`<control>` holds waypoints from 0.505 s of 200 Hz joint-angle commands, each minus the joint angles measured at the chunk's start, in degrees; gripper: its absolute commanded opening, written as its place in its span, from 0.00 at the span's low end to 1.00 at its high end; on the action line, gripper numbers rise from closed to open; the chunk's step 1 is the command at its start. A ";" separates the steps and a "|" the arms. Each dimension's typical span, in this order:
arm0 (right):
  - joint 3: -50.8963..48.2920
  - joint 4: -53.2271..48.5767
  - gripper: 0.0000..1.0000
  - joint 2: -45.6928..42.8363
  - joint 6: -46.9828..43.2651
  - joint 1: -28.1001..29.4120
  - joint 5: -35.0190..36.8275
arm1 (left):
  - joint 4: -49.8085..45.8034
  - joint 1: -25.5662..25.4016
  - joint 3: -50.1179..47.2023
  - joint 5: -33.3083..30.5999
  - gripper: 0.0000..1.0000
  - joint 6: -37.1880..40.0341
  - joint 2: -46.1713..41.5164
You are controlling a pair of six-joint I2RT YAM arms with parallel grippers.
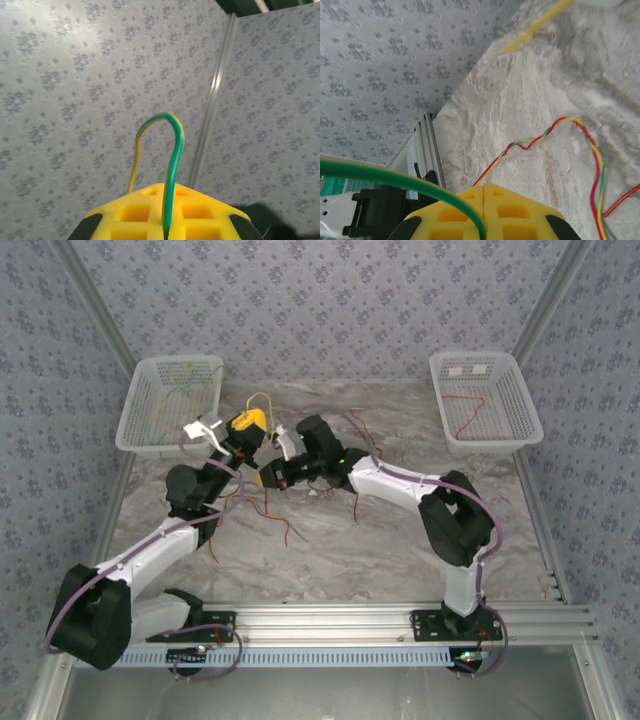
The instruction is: Untangle the cables
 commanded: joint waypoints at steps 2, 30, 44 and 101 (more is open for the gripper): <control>1.48 -0.87 0.00 -3.99 -1.85 0.08 -3.64 | -5.01 0.83 -0.64 -1.16 0.00 3.70 -1.93; 1.53 -0.55 0.00 -5.37 -1.31 -0.39 -1.25 | -4.80 1.38 -2.24 -1.44 0.00 2.16 -2.45; 2.85 -1.31 0.00 -5.05 -2.60 0.17 0.98 | -5.68 1.34 -0.55 1.96 0.00 -0.40 -0.40; 6.54 -10.50 0.00 -2.23 -9.70 2.26 9.14 | 1.01 1.47 -0.92 2.18 0.02 -7.72 3.46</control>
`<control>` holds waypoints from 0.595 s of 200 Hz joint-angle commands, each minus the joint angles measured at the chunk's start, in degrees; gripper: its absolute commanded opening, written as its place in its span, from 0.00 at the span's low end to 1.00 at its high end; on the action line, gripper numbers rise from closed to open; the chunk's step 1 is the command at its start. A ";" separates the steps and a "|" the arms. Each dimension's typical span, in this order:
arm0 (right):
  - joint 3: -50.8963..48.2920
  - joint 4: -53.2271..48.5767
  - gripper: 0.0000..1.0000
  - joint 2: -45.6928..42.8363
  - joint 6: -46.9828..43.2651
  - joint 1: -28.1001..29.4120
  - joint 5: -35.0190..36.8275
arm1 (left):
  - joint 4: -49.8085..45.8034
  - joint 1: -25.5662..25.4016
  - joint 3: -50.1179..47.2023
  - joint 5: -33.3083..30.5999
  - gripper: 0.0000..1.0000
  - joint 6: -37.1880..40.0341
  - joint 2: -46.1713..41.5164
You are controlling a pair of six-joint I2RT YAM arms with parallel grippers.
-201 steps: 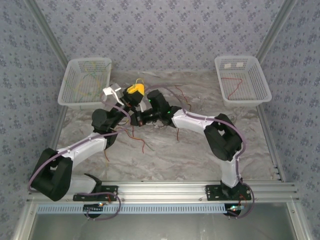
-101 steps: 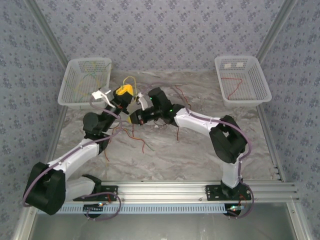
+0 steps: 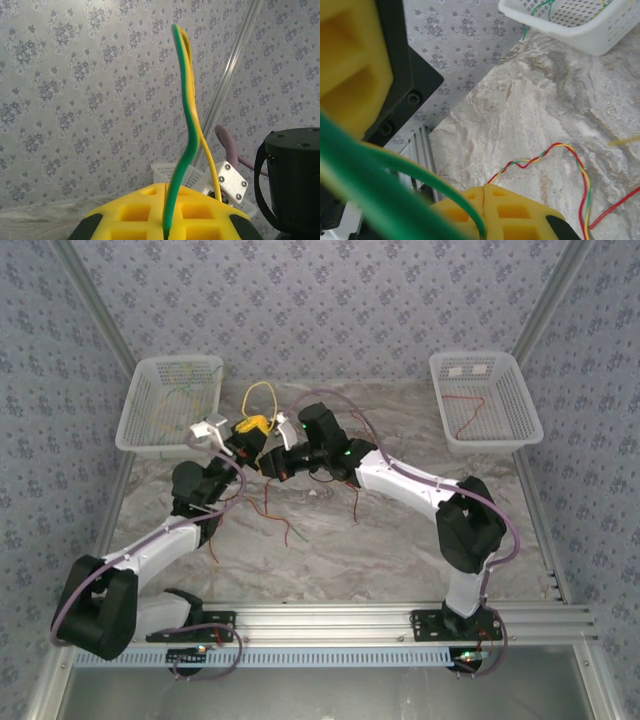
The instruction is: Untangle the cables
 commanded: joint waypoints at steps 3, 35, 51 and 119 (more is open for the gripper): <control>2.15 -4.87 0.00 1.16 -5.74 1.40 4.80 | 1.84 0.16 0.67 0.81 0.02 -2.64 -0.52; 5.17 -17.04 0.00 5.43 -11.91 2.50 13.02 | -2.90 1.08 1.29 -2.18 0.00 -0.78 -4.58; 6.06 -18.93 0.04 6.32 -11.58 2.58 14.32 | -6.74 3.16 2.48 -3.66 0.00 -0.64 -5.78; -1.50 -10.66 0.71 -8.34 -11.07 2.58 24.43 | -22.59 16.47 15.23 -8.02 0.00 4.38 -4.47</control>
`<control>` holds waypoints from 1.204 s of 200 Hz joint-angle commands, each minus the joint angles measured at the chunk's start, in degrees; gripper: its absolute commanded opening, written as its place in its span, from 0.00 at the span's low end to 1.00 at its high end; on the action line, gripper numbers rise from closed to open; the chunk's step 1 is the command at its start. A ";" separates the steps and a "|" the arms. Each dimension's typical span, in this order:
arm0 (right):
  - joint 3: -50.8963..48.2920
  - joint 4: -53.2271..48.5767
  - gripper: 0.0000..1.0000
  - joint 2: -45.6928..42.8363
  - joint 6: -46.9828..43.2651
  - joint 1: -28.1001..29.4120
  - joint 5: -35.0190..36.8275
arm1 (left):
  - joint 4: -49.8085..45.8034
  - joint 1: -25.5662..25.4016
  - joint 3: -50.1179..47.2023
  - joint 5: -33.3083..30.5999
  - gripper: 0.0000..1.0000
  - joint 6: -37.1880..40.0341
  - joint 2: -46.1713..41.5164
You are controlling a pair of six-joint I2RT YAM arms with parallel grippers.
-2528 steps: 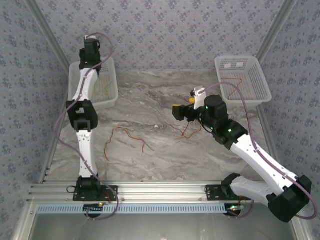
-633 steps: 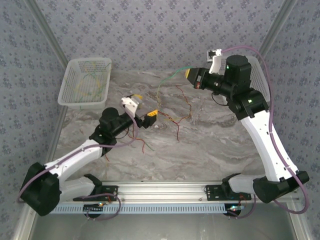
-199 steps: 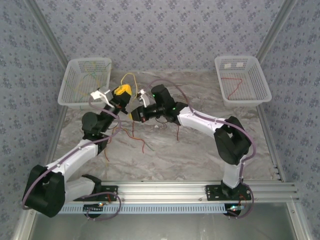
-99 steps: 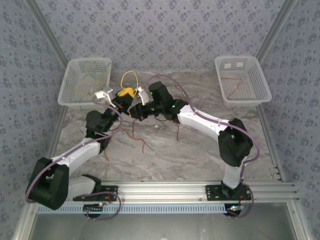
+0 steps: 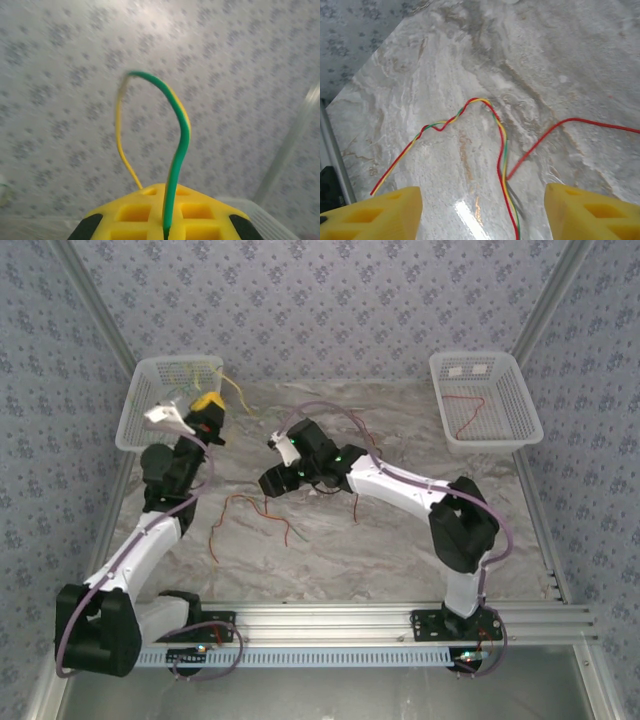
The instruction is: Untangle the cables
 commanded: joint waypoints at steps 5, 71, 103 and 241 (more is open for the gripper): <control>-1.85 2.71 0.71 -9.70 -2.09 -0.02 6.59 | -8.46 3.40 8.66 -2.41 0.00 5.13 1.78; -13.66 2.82 0.74 -26.91 -5.49 -1.06 16.04 | -19.27 11.13 27.94 -6.32 0.00 16.33 19.81; -18.25 1.37 0.75 -32.66 -6.26 -1.75 18.43 | -22.98 13.89 37.38 -8.19 0.00 19.50 30.39; -24.89 3.71 0.75 -41.53 -8.71 -2.90 17.39 | -94.83 13.98 112.21 -18.54 0.00 10.09 88.00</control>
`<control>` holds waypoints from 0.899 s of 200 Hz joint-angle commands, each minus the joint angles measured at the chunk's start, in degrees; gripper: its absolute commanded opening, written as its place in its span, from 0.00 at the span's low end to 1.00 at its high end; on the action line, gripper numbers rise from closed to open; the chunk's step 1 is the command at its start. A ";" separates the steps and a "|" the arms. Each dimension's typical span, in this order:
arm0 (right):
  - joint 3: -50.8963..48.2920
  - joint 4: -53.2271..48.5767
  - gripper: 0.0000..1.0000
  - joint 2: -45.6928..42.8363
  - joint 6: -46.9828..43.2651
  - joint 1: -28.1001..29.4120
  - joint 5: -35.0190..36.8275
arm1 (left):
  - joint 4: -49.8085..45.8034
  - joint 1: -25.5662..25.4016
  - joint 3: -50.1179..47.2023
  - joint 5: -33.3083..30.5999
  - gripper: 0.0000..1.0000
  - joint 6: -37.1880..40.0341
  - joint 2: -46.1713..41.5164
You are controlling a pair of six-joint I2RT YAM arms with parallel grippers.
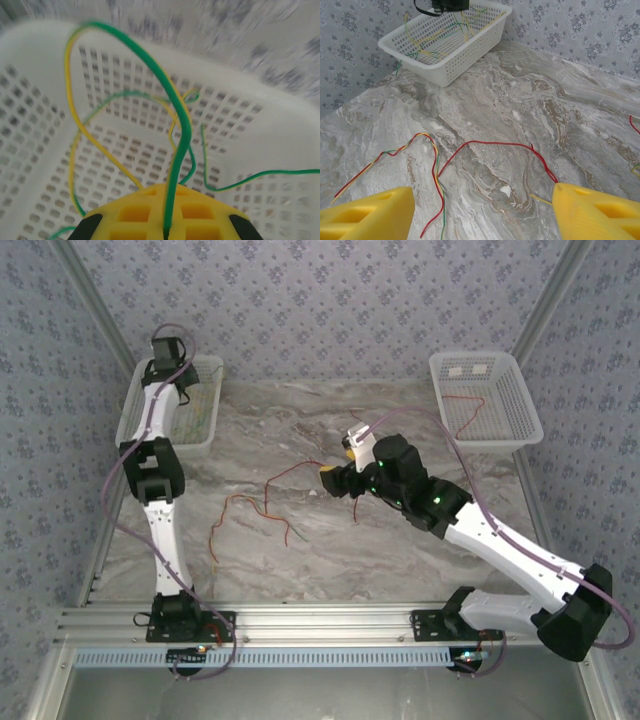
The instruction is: Untangle the cables
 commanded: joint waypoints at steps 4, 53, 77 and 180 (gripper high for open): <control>-1.05 1.83 0.75 -2.17 -1.89 -0.33 -0.16 | -18.40 -0.07 11.83 -1.33 0.00 -3.56 7.21; -2.54 3.57 0.75 -2.06 -1.76 -0.32 0.78 | -18.10 0.98 12.52 4.59 0.00 -7.52 11.11; -2.73 4.19 0.75 -1.52 -2.06 -0.46 1.33 | -17.71 1.65 12.36 8.33 0.00 -9.73 12.78; -1.52 3.65 0.90 3.79 6.33 -10.94 -1.90 | -17.05 0.62 11.94 5.29 0.24 -8.89 9.81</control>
